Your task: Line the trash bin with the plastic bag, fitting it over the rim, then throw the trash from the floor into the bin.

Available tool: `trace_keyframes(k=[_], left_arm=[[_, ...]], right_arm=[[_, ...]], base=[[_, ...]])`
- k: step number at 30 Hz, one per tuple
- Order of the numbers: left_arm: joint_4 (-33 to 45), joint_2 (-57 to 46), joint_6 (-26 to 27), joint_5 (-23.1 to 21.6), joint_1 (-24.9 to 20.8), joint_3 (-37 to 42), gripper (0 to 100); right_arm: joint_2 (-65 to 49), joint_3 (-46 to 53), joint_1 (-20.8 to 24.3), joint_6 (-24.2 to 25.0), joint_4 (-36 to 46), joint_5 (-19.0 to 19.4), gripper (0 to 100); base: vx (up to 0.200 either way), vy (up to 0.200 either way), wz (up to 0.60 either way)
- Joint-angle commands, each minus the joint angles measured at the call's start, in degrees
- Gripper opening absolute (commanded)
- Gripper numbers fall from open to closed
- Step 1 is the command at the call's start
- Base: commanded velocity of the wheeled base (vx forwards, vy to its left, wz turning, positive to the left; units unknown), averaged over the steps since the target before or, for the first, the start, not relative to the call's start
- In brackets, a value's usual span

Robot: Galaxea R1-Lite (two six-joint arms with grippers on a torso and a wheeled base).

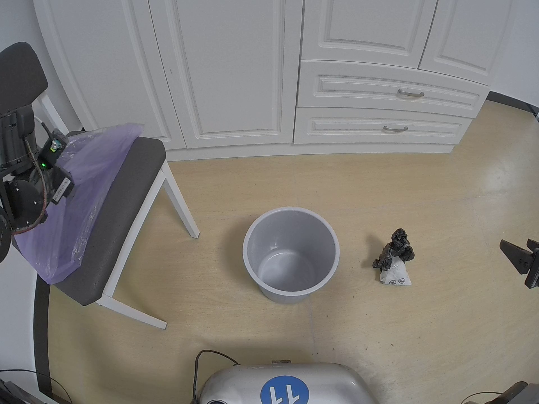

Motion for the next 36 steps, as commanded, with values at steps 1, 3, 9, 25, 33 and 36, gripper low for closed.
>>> trace_keyframes(k=[1,3,9,25,33,36], left_arm=[[0.0,-0.6,-0.4,0.2,-7.7,0.3,100],[-0.1,-0.1,-0.6,0.2,-10.0,1.4,100],[-0.5,0.1,-1.3,0.2,-13.1,5.0,100],[-2.3,5.7,-4.0,3.0,-16.1,10.8,100],[-2.6,9.1,-2.4,9.0,-16.1,10.3,100],[-2.6,10.5,-1.4,11.6,-16.1,9.2,100]], right_arm=[[0.0,0.0,0.0,0.0,0.0,0.0,100],[0.0,0.0,0.0,0.0,0.0,0.0,100],[0.0,0.1,0.0,0.1,0.0,0.0,100],[0.3,0.9,-0.1,-0.7,0.0,0.1,100],[0.8,1.1,-0.1,-0.8,0.0,0.0,100],[0.8,1.2,-0.1,-0.8,0.0,0.1,100]], base=[[0.000,0.000,0.00],[0.000,0.000,0.00],[0.000,0.000,0.00],[0.000,0.000,0.00],[0.000,0.000,0.00],[0.000,0.000,0.00]])
